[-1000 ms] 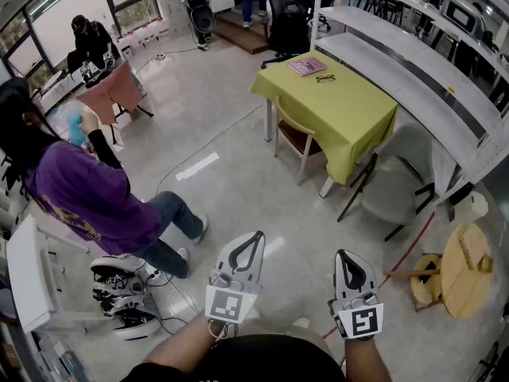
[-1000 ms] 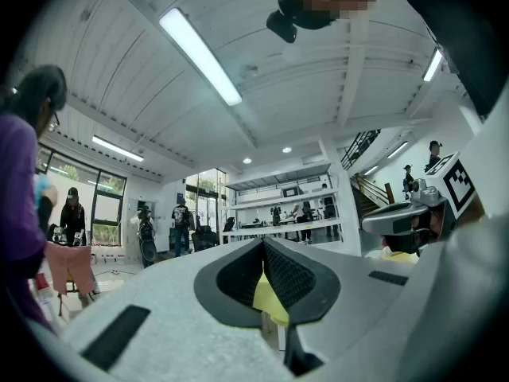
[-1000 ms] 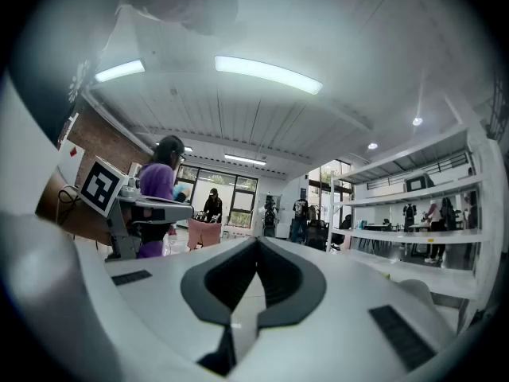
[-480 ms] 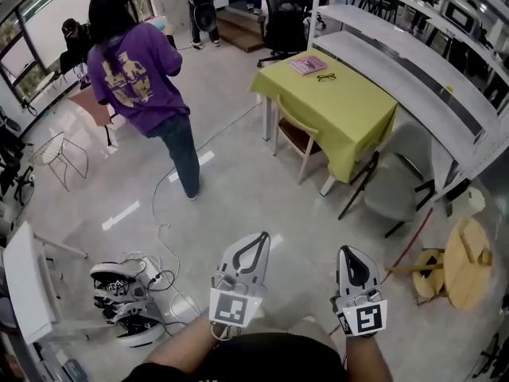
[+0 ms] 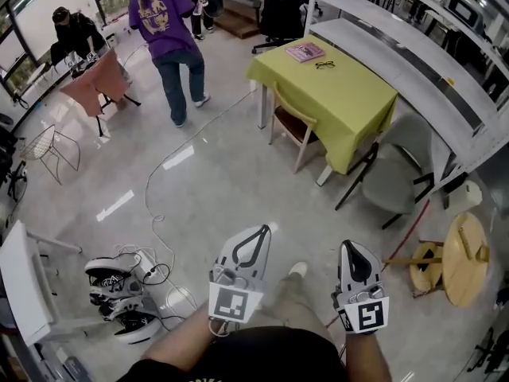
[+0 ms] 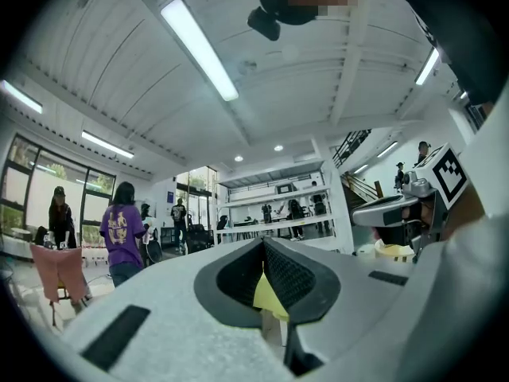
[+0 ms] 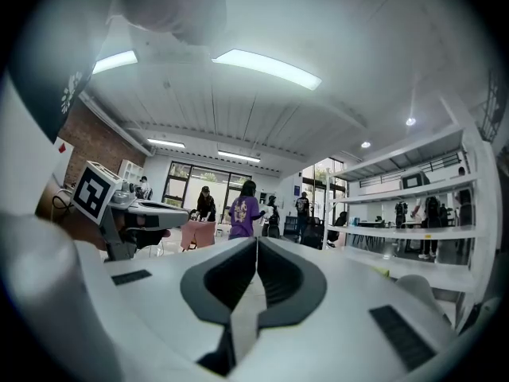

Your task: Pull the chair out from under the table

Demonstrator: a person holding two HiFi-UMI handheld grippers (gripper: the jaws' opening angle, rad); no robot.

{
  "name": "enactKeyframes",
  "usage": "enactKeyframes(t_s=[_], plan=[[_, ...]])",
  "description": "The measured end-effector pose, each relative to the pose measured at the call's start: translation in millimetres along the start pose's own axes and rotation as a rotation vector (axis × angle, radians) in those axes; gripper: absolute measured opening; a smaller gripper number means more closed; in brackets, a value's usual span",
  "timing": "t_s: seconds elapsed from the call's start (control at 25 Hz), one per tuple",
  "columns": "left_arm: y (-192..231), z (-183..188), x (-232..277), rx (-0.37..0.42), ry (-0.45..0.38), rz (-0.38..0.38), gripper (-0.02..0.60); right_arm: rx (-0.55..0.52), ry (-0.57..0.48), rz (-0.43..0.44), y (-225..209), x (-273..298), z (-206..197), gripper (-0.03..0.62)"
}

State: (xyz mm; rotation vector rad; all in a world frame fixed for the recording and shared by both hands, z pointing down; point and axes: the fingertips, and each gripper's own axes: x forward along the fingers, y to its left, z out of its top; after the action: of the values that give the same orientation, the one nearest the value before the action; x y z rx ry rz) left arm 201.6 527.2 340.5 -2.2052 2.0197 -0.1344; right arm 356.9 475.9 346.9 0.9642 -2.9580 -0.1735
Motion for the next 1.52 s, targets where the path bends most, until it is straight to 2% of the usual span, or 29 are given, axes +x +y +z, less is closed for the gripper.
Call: enactKeyframes(t_s=[0.12, 0.28, 0.64, 1.0, 1.28, 1.52], plan=[[-1, -3, 18, 0.036, 0.009, -0.011, 0.009, 0.011, 0.001, 0.012, -11, 14, -7, 0.011], [1, -6, 52, 0.044, 0.003, -0.014, 0.009, 0.025, 0.003, 0.03, -35, 39, -16, 0.011], [23, -31, 139, 0.01, 0.075, 0.016, 0.009, 0.033, 0.012, 0.052, -103, 99, -34, 0.011], [24, -29, 218, 0.011, 0.071, 0.016, 0.009, 0.068, 0.016, 0.076, -159, 137, -44, 0.011], [29, -25, 267, 0.003, 0.074, 0.059, 0.009, 0.074, 0.004, 0.134, -199, 170, -45, 0.011], [41, -27, 287, -0.003, 0.088, 0.112, 0.009, 0.085, -0.001, 0.169, -217, 193, -49, 0.011]])
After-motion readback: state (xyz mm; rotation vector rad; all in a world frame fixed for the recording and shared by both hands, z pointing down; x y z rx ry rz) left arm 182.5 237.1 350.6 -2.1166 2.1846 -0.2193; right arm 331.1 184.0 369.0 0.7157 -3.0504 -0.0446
